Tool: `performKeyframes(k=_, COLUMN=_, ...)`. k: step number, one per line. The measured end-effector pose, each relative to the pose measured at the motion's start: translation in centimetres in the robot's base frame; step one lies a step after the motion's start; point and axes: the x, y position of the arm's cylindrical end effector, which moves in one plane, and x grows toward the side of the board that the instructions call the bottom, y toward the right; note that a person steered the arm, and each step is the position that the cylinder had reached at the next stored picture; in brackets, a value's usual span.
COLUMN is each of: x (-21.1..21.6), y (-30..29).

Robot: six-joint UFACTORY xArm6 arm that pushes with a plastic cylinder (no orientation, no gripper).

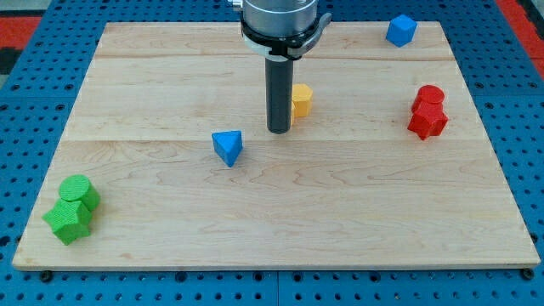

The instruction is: Nudge the yellow hexagon a bit up

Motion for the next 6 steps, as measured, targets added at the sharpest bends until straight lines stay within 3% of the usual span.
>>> performKeyframes(k=2, x=2.0, y=-2.1)
performKeyframes(k=3, x=3.6, y=-0.1)
performKeyframes(k=4, x=2.3, y=4.3)
performKeyframes(k=6, x=-4.9, y=5.8)
